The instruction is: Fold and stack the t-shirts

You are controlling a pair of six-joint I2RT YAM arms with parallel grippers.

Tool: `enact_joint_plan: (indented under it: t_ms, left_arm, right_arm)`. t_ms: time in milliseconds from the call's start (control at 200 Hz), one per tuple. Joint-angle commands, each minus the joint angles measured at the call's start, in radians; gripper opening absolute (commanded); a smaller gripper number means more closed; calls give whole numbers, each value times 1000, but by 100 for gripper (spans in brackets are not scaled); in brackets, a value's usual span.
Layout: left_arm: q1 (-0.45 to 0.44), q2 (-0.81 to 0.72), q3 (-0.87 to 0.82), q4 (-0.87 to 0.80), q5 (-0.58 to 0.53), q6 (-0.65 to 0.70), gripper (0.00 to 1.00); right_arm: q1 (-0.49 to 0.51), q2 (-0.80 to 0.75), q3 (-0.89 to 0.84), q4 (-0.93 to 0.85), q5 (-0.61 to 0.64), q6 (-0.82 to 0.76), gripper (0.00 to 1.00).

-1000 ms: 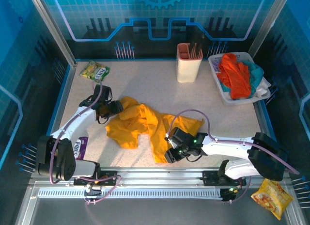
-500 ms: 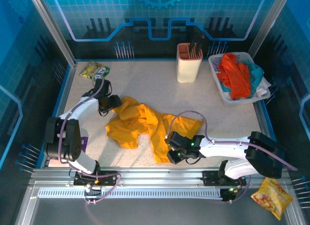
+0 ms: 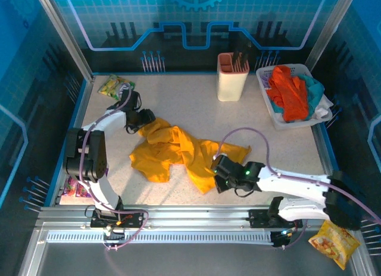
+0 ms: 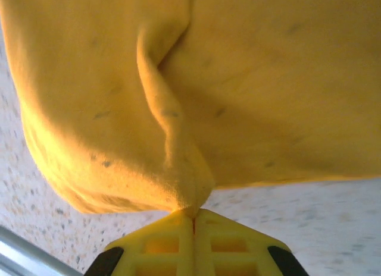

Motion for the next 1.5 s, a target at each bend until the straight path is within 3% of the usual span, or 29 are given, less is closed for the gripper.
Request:
enact_joint_plan:
  t_ms: [0, 110, 285, 590, 660, 770, 911, 1076, 1236, 1496]
  left_arm:
    - [8, -15, 85, -52, -14, 65, 60]
    - [4, 22, 154, -86, 8, 90, 59]
    - [-55, 179, 331, -270, -62, 190, 57]
    - [-95, 259, 348, -322, -33, 165, 42]
    - [-95, 254, 331, -320, -26, 169, 35]
    - [-93, 248, 334, -339, -16, 185, 16]
    - [-94, 159, 339, -332, -20, 176, 1]
    - [-93, -30, 292, -261, -42, 180, 0]
    - [-93, -202, 231, -153, -80, 200, 0]
    - [-93, -283, 276, 38, -149, 263, 2]
  right_arm:
    - [-59, -100, 58, -109, 97, -80, 0]
    - [-87, -167, 54, -110, 120, -144, 0]
    - [-125, -187, 50, -128, 137, -178, 0]
    - [-172, -201, 52, -132, 183, -158, 0]
    - [-200, -197, 68, -130, 215, -155, 0]
    - [-267, -189, 113, -89, 237, -185, 0]
    - [-353, -154, 224, -37, 239, -251, 0]
    - [-416, -134, 327, 16, 264, -336, 0]
    - [-519, -110, 402, 41, 289, -326, 0]
    - [-695, 18, 539, 119, 224, -329, 0]
